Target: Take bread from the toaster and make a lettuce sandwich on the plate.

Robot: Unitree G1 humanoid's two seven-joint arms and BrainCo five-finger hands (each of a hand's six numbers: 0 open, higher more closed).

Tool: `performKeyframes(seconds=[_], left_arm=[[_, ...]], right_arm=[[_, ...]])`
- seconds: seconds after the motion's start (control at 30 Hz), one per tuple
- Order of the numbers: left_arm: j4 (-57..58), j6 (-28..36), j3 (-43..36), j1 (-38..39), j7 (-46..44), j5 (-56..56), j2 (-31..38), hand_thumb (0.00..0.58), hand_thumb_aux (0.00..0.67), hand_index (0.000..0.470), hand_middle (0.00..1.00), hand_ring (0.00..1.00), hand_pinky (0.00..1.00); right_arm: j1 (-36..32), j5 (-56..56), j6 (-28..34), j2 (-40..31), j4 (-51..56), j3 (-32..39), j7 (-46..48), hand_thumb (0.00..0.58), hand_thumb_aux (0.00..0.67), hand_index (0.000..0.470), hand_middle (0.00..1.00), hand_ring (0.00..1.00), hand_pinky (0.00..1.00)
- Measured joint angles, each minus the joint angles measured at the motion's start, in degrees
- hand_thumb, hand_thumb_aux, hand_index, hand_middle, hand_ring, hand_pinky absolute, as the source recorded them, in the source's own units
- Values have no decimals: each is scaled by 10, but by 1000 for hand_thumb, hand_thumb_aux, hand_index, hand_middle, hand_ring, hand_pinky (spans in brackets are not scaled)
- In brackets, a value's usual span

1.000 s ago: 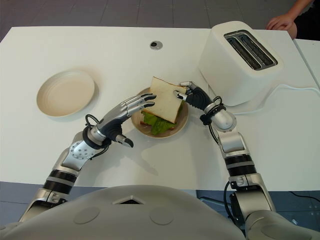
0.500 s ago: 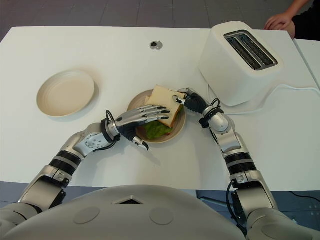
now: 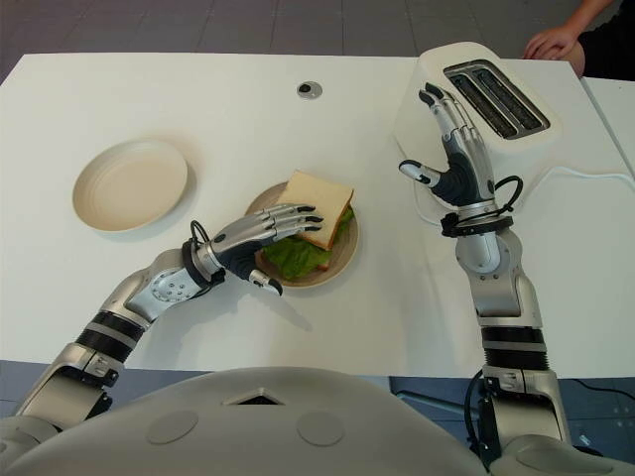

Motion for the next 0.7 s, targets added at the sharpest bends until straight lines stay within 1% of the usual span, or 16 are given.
performKeyframes(seconds=[0.07, 0.1, 0.13, 0.2, 0.23, 0.27, 0.3, 0.33, 0.37, 0.4, 0.47, 0.53, 0.57, 0.63, 0.7], left_arm=[[-60, 1, 0, 9, -18, -88, -2, 0, 0, 0, 0, 0, 0], [-89, 13, -10, 31, -45, -137, 10, 0, 0, 0, 0, 0, 0], [-117, 27, -23, 58, -72, -176, 30, 18, 11, 7, 0, 0, 0], [-166, 58, -36, 124, -123, -238, 78, 116, 71, 50, 0, 0, 0], [-185, 72, -39, 151, -142, -261, 98, 368, 265, 186, 0, 0, 0], [-218, 84, -41, 186, -164, -304, 124, 539, 491, 345, 0, 0, 0], [-241, 89, -42, 203, -178, -341, 137, 580, 670, 470, 0, 0, 0], [-272, 87, -44, 223, -199, -404, 156, 580, 670, 470, 706, 706, 706], [-290, 83, -48, 237, -222, -452, 173, 580, 670, 470, 933, 933, 933], [-298, 81, -53, 248, -249, -490, 187, 580, 670, 470, 1000, 1000, 1000], [-294, 84, -75, 263, -315, -544, 202, 580, 670, 470, 1000, 1000, 1000], [-268, 104, -95, 266, -359, -552, 194, 580, 670, 470, 1000, 1000, 1000], [-262, 110, -99, 266, -369, -552, 189, 580, 670, 470, 1000, 1000, 1000], [-225, 136, -115, 260, -384, -515, 161, 580, 670, 470, 1000, 1000, 1000], [-158, 162, -119, 238, -368, -429, 123, 580, 670, 470, 1000, 1000, 1000]], right_arm=[[19, 20, -24, 1, -5, 32, 33, 0, 0, 0, 0, 0, 0], [29, 38, -35, 0, -11, 42, 51, 0, 0, 0, 0, 0, 0], [36, 54, -40, 0, -20, 47, 63, 0, 0, 0, 0, 0, 0], [44, 88, -44, -1, -35, 47, 85, 0, 0, 0, 0, 0, 0], [46, 101, -43, -3, -39, 44, 94, 0, 0, 0, 0, 0, 0], [50, 129, -42, -7, -47, 39, 113, 0, 0, 0, 325, 325, 325], [55, 152, -43, -17, -53, 42, 137, 281, 189, 133, 1000, 1000, 1000], [75, 183, -59, -43, -58, 62, 183, 580, 670, 470, 1000, 1000, 1000], [104, 218, -79, -69, -64, 95, 235, 580, 670, 470, 1000, 1000, 1000], [134, 255, -100, -97, -77, 131, 287, 580, 670, 470, 1000, 1000, 1000], [194, 330, -140, -154, -108, 198, 394, 580, 670, 470, 1000, 1000, 1000], [213, 360, -156, -187, -114, 222, 454, 580, 670, 470, 1000, 1000, 1000], [214, 362, -158, -193, -114, 230, 468, 580, 670, 470, 1000, 1000, 1000], [216, 353, -165, -203, -100, 244, 500, 580, 670, 470, 1000, 1000, 1000], [207, 310, -161, -196, -78, 254, 504, 580, 670, 470, 1000, 1000, 1000]])
